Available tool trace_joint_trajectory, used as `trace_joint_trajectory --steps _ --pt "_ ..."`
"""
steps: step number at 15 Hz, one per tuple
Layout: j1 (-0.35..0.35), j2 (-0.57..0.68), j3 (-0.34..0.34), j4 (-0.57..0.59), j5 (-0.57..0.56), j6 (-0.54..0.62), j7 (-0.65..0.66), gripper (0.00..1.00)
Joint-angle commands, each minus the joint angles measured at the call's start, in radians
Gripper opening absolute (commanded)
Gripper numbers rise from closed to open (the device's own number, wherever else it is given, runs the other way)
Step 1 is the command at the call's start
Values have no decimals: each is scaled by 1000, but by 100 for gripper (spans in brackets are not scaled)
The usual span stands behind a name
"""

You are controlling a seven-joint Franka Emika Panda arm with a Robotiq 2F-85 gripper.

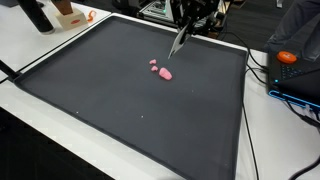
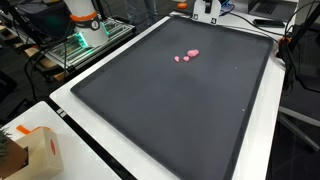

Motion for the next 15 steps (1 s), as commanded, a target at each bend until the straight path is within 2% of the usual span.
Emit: trace_joint_trajectory --steps 1,5,15 --pt "20 106 16 134 -44 -140 32 1" --pt "47 203 12 244 -40 -234 19 1" --pt "109 391 -16 461 -39 -367 -3 1"
